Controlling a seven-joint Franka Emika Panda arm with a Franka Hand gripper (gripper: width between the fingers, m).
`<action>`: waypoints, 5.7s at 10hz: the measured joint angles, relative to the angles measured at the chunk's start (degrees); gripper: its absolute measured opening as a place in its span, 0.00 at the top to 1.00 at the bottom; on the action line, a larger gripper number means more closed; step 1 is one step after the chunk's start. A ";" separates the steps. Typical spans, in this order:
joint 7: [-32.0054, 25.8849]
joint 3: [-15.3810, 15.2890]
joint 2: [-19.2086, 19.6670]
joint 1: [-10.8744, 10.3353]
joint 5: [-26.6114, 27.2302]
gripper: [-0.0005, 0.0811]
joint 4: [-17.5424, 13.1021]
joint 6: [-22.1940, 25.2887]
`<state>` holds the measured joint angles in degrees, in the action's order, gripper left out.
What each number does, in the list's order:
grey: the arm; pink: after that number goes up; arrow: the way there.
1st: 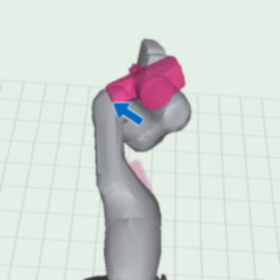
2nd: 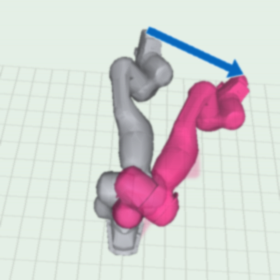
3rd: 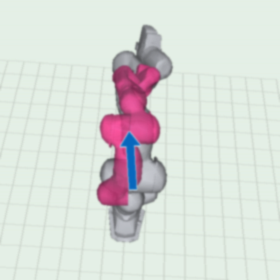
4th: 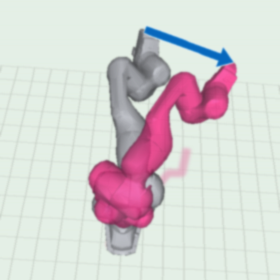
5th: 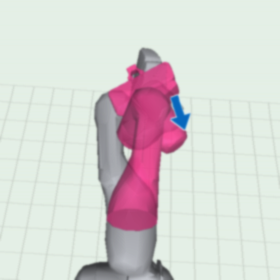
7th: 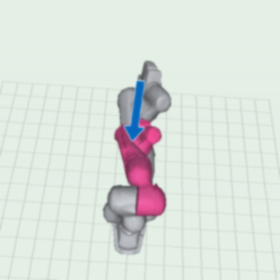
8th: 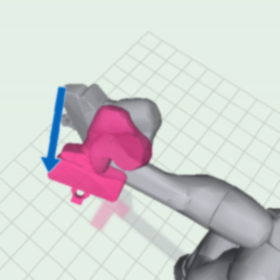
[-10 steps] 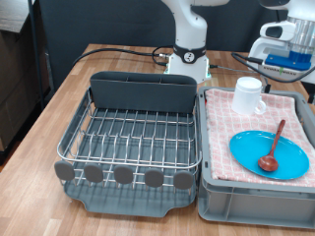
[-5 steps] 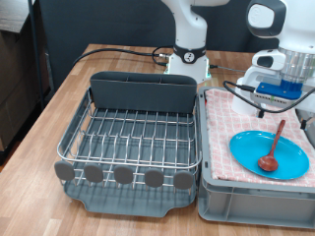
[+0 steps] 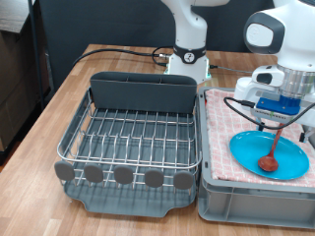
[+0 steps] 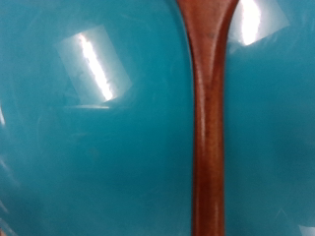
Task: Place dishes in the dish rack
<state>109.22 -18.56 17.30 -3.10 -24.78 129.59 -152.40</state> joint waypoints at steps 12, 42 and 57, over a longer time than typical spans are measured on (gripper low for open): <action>5.06 2.19 2.89 -1.29 -3.59 0.89 1.13 -3.41; 21.68 12.41 -31.76 2.30 20.68 0.89 14.00 22.21; 17.20 18.21 -46.00 2.28 23.72 0.89 26.47 27.72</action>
<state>126.42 -0.35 -28.70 -0.82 -1.06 156.06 -124.68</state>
